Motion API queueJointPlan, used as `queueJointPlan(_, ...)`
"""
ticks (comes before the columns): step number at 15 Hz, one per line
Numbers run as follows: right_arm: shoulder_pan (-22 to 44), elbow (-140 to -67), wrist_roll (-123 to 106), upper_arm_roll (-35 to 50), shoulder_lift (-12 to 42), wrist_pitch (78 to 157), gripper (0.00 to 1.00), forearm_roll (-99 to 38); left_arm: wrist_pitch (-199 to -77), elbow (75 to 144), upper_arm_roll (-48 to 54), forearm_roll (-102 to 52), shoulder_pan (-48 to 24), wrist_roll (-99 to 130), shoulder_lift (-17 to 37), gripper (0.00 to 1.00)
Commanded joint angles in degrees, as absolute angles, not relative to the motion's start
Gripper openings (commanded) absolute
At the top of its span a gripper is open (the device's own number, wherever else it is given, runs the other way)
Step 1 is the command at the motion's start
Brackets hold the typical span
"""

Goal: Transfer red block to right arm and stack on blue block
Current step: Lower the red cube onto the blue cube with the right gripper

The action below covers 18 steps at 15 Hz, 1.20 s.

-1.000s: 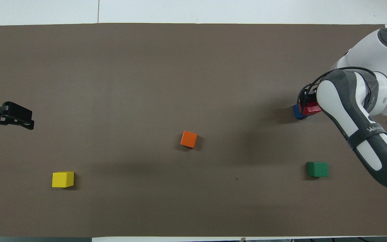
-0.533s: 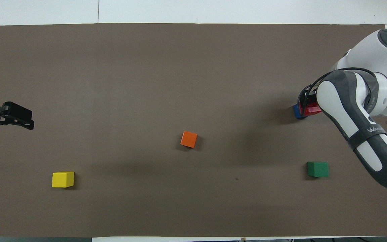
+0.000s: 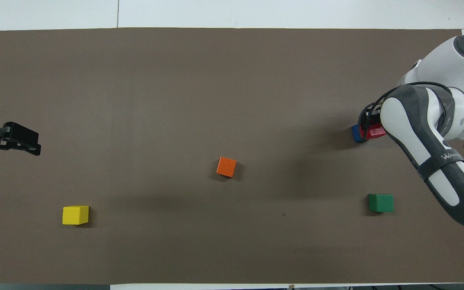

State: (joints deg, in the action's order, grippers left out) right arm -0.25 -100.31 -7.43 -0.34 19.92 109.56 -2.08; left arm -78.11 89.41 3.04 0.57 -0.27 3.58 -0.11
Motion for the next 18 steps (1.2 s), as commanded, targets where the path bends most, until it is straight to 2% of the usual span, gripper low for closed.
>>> queueJointPlan(1,-1.1,-102.0,-8.7,-0.1,19.1,110.4,0.09,-1.6,-77.3,89.6,2.9,1.5,-0.4,2.9,-0.4,1.0)
queueJointPlan(3,-1.2,-101.9,-8.7,0.0,19.1,110.4,0.32,-1.6,-77.3,89.6,2.9,1.5,-0.4,2.8,-0.4,1.0)
queueJointPlan(4,-1.2,-101.9,-8.8,-0.1,19.1,110.4,0.35,-1.6,-77.3,89.6,2.9,1.5,-0.4,2.8,-0.4,1.0)
queueJointPlan(11,-1.1,-101.7,-8.5,0.0,19.2,110.4,0.39,-1.6,-77.3,89.6,2.9,1.5,-0.5,2.8,-0.4,1.0)
queueJointPlan(13,-1.1,-101.7,-8.6,0.0,19.2,110.5,0.55,-1.6,-77.3,89.6,2.9,1.5,-0.5,2.8,-0.4,1.0)
queueJointPlan(14,-1.1,-101.6,-8.6,0.0,19.2,110.5,0.67,-1.6,-77.3,89.6,2.9,1.5,-0.5,2.8,-0.4,1.0)
queueJointPlan(15,-1.1,-101.6,-8.7,0.0,19.2,110.5,0.9,-1.6,-77.3,89.6,2.9,1.5,-0.5,2.9,-0.4,1.0)
queueJointPlan(16,-1.1,-101.5,-8.7,0.0,19.2,110.4,1.0,-1.6,-77.3,89.6,2.9,1.5,-0.5,2.8,-0.4,1.0)
queueJointPlan(18,-1.1,-101.2,-8.7,0.0,19.2,110.3,1.0,-1.6,-77.3,89.6,2.9,1.5,-0.5,2.8,-0.4,1.0)
